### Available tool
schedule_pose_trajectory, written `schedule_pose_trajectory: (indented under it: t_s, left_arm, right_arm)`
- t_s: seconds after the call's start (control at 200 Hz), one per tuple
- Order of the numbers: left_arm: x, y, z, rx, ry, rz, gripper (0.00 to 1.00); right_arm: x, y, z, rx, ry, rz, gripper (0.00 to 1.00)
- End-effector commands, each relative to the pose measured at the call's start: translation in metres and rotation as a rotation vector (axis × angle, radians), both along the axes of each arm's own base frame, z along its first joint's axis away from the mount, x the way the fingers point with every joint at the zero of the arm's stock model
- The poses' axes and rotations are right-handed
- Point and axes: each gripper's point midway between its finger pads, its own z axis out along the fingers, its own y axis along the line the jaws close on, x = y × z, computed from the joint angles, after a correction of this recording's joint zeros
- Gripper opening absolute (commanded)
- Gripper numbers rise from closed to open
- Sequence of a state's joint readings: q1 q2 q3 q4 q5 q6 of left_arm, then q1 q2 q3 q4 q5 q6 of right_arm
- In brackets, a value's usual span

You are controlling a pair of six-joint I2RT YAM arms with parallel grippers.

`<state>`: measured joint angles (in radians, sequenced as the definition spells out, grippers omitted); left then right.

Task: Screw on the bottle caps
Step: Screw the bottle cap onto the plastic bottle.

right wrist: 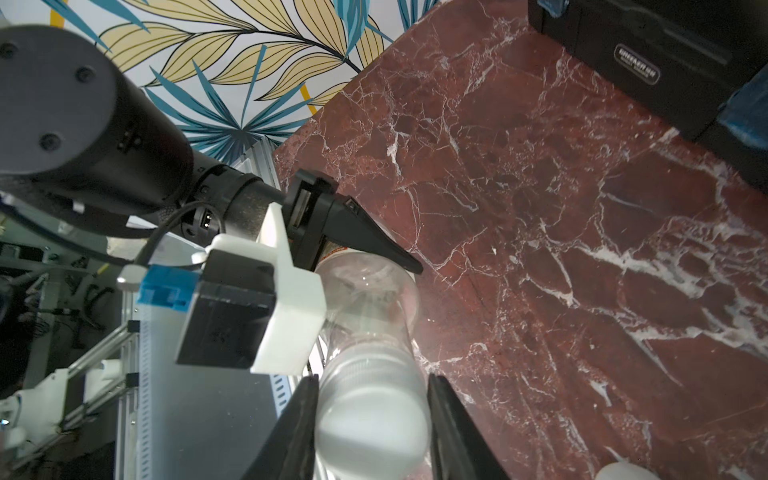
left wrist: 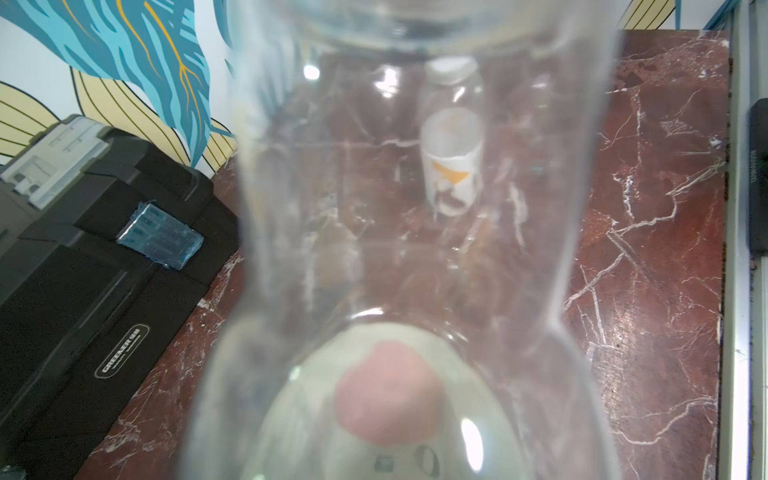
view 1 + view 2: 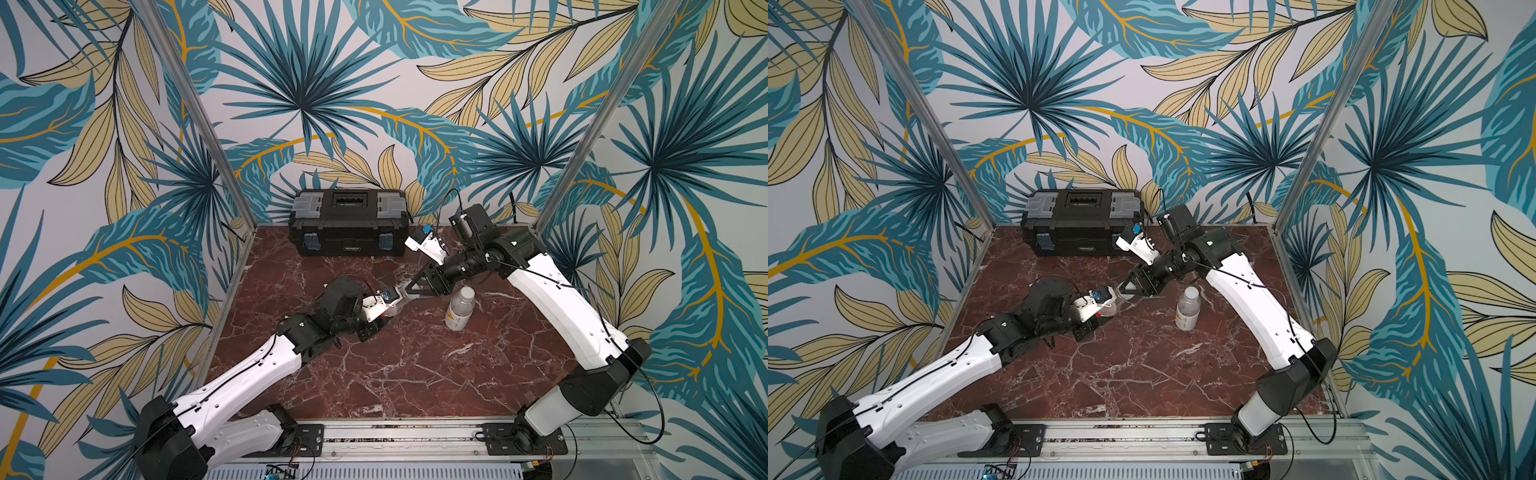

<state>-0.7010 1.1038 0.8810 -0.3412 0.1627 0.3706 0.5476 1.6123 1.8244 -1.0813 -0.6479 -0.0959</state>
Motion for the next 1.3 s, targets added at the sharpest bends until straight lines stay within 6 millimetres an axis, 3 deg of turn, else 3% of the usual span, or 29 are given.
schedule_pose_trajectory:
  t_s: [0.0,0.351,0.816,0.997,1.092,1.292]
  left_arm:
    - [0.015,-0.003,0.073,-0.174,-0.221,0.039,0.26]
    - [0.025,0.001,0.069,-0.143,-0.233,0.089,0.26]
    - [0.029,0.004,0.059,-0.107,-0.224,0.107,0.26]
    - [0.026,0.002,0.052,-0.098,-0.200,0.092,0.26]
    - [0.025,0.001,0.046,-0.094,-0.186,0.082,0.26]
    - [0.021,-0.003,0.040,-0.089,-0.160,0.057,0.26]
  right_arm:
    - [-0.009,0.005,-0.030,-0.031,0.282,-0.129,0.00]
    - [0.006,0.016,-0.052,0.005,0.528,-0.359,0.00]
    - [0.038,0.028,-0.041,0.128,0.515,-0.470,0.02]
    - [0.051,0.013,-0.022,0.134,0.360,-0.496,0.18]
    - [0.061,0.002,-0.014,0.139,0.282,-0.518,0.34]
    - [0.072,-0.014,0.001,0.153,0.210,-0.529,0.47]
